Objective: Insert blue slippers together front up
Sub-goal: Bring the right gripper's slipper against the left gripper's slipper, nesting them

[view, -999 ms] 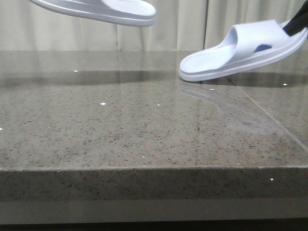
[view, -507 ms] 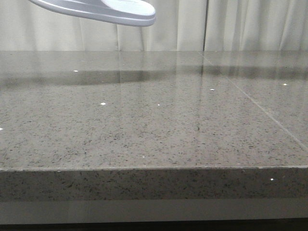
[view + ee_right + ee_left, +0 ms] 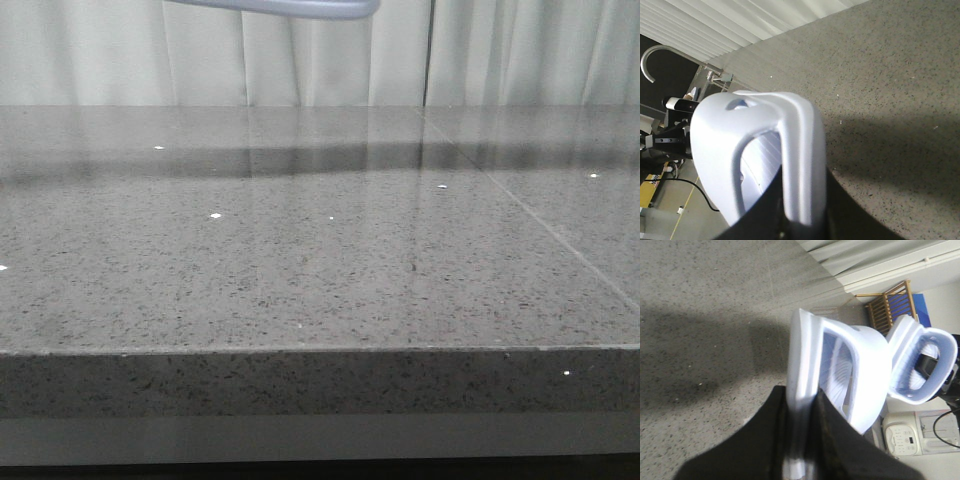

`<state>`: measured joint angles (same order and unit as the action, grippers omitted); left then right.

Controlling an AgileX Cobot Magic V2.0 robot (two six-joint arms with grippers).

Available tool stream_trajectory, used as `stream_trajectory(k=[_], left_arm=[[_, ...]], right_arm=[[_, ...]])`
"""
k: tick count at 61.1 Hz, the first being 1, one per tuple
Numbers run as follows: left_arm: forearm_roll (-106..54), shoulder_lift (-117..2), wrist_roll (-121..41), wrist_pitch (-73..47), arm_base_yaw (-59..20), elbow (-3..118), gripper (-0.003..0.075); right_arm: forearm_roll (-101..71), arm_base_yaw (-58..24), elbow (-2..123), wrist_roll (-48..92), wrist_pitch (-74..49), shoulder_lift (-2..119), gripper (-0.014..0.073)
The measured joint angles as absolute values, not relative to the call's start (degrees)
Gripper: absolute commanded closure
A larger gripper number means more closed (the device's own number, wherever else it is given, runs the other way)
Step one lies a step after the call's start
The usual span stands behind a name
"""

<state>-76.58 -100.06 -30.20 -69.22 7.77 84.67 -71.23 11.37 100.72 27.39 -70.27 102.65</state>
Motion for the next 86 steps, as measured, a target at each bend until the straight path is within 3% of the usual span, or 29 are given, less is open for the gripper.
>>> stream_trajectory(k=[33, 86], left_arm=[[-81.30, -99.45, -30.20, -69.12, 7.43, 84.67, 0.0739], [-84.35, -99.45, -30.20, -66.05, 4.48, 84.67, 0.0739]], right_arm=[[-71.89, 11.10, 100.72, 27.39, -70.27, 105.65, 0.0652], [-76.44, 2.83, 100.72, 27.71, -67.40, 107.17, 0.0652]])
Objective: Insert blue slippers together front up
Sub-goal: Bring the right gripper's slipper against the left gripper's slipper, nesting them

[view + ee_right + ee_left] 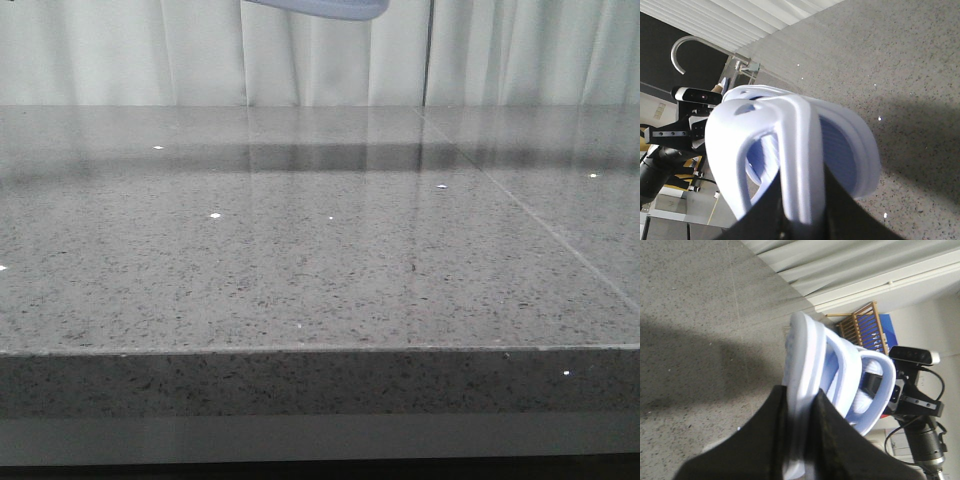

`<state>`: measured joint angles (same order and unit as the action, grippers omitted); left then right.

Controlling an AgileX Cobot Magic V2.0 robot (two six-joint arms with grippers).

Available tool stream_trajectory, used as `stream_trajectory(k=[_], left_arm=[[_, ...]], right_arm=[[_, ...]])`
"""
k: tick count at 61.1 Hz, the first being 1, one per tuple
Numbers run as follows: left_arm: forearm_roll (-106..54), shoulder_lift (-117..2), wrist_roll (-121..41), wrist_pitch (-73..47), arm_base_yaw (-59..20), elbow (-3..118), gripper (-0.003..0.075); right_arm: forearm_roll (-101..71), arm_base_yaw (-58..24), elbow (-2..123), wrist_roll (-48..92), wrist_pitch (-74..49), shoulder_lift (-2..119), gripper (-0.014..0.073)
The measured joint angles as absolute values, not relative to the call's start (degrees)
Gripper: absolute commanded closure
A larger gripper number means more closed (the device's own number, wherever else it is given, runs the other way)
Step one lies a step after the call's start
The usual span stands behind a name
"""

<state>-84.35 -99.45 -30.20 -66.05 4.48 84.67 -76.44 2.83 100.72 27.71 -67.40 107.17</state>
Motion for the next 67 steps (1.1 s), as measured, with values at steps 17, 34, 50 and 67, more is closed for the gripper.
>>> stream_trajectory(k=[17, 34, 50, 67], left_arm=[[-85.12, -99.45, -30.30, -64.26, 3.57, 84.67, 0.0739], [-86.19, -99.45, -30.39, -62.07, 3.30, 84.67, 0.0739], [-85.76, -99.45, -30.89, -62.28, 2.94, 84.67, 0.0739], [-77.20, -99.55, -32.22, -63.94, 1.41, 84.67, 0.0739]], right_arm=[[-77.53, 1.29, 100.72, 28.60, -65.76, 108.23, 0.0652], [-79.31, -0.83, 100.72, 30.31, -63.16, 110.00, 0.0651], [-77.23, -0.37, 100.72, 30.07, -63.27, 110.01, 0.0416], [-71.28, -0.02, 100.72, 26.80, -67.65, 110.01, 0.0334]])
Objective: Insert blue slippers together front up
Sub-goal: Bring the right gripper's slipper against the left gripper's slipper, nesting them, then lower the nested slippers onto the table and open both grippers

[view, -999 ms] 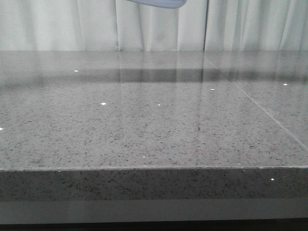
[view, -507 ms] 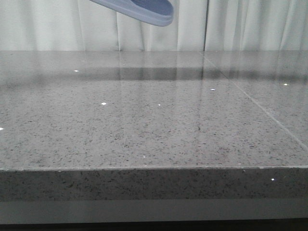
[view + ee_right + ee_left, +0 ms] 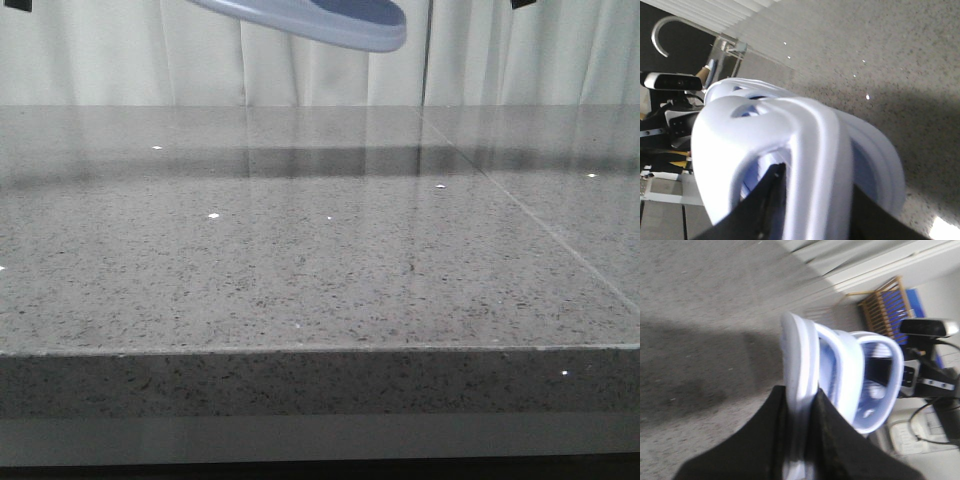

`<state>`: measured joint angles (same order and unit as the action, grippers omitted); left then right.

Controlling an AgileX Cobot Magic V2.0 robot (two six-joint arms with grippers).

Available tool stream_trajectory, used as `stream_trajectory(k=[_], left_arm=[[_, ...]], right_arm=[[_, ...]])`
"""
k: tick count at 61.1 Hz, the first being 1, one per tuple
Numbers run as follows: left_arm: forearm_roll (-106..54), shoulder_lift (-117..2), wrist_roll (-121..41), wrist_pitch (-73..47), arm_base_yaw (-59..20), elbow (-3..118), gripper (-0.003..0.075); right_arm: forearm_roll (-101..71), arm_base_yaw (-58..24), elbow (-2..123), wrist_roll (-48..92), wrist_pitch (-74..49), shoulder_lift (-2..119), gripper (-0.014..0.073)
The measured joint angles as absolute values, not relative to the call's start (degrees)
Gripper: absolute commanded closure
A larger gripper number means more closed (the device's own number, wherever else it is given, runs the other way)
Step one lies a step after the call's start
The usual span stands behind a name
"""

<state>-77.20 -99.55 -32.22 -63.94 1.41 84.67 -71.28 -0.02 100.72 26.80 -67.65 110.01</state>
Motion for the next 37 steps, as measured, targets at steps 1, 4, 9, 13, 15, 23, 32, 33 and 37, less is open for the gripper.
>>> stream_trajectory(k=[1, 4, 9, 13, 15, 23, 32, 33, 37], left_arm=[[-76.74, -99.55, -32.22, -63.80, 1.41, 84.67, 0.0739], [-75.34, -99.55, -32.22, -63.15, 1.29, 84.67, 0.0739], [-74.06, -99.55, -32.22, -62.46, 1.06, 84.67, 0.0739], [-73.77, -99.55, -32.22, -61.84, 0.95, 84.67, 0.0739], [-73.52, -99.55, -32.22, -61.61, 0.84, 84.67, 0.0739], [-73.14, -99.55, -32.34, -61.07, 0.84, 84.67, 0.0739], [-72.34, -99.55, -32.34, -60.80, 0.84, 84.67, 0.0739], [-72.33, -99.55, -32.34, -60.70, 0.84, 84.67, 0.0739], [-71.89, -99.55, -32.34, -60.28, 0.84, 84.67, 0.0739]], right_arm=[[-70.73, -0.02, 100.72, 26.64, -67.78, 110.01, 0.0334], [-68.80, 0.00, 100.72, 25.88, -68.18, 109.77, 0.0334], [-65.55, -0.02, 100.72, 24.72, -68.56, 109.32, 0.0324], [-63.89, -0.13, 100.72, 24.29, -68.56, 108.96, 0.0291], [-63.12, -0.13, 100.72, 23.91, -68.56, 108.69, 0.0263], [-61.21, -0.13, 100.72, 22.74, -68.56, 108.45, 0.0166], [-60.15, -0.13, 100.72, 22.41, -68.56, 108.35, 0.0137], [-60.00, -0.13, 100.72, 22.28, -68.56, 108.36, 0.0137], [-59.45, -0.13, 100.72, 22.16, -68.56, 108.36, 0.0137]])
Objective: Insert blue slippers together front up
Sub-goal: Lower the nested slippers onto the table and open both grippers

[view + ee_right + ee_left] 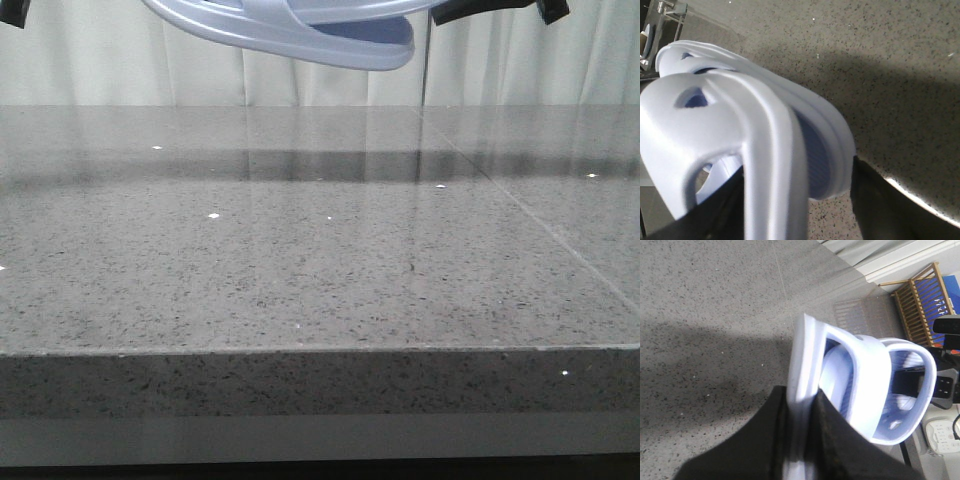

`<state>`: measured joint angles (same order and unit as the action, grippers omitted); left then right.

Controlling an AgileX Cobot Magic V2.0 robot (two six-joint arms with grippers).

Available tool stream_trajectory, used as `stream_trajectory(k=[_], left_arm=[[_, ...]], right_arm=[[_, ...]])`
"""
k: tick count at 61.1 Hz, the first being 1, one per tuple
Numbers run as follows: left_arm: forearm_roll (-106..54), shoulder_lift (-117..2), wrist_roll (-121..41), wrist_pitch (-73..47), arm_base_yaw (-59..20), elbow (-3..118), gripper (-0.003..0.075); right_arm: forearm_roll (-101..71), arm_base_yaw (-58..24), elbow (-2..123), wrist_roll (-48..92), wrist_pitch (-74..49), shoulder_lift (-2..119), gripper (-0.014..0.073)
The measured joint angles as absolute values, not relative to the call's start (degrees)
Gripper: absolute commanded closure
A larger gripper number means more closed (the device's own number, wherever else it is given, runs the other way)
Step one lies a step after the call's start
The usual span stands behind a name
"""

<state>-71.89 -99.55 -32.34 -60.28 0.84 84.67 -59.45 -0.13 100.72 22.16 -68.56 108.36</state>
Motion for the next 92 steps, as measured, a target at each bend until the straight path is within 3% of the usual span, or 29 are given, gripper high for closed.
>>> stream_trajectory(k=[20, 39, 53, 81, 87, 92], left_arm=[[-69.53, -99.55, -32.23, -57.87, 0.84, 84.67, 0.0739], [-68.36, -99.55, -31.31, -56.87, 0.84, 84.67, 0.0739], [-68.36, -99.55, -25.93, -62.48, 0.84, 84.10, 0.0739], [-66.79, -99.55, -25.07, -58.21, 0.10, 68.80, 0.0738], [-63.94, -99.55, -25.07, -57.02, 0.10, 68.68, 0.0701], [-61.86, -99.55, -25.07, -56.35, 0.10, 68.68, 0.0612]], right_arm=[[-56.59, 1.24, 100.72, 21.36, -68.56, 106.38, 0.0138], [-56.30, 8.60, 100.72, 21.17, -70.03, 104.01, 0.0138], [-56.17, 12.84, 100.72, 21.17, -70.15, 102.39, 0.0138], [-56.13, 13.08, 100.72, 21.17, -70.39, 102.40, 0.0138], [-56.13, 13.08, 100.72, 21.17, -70.39, 102.40, 0.0138], [-56.13, 13.08, 100.72, 21.17, -70.39, 102.40, 0.0138]])
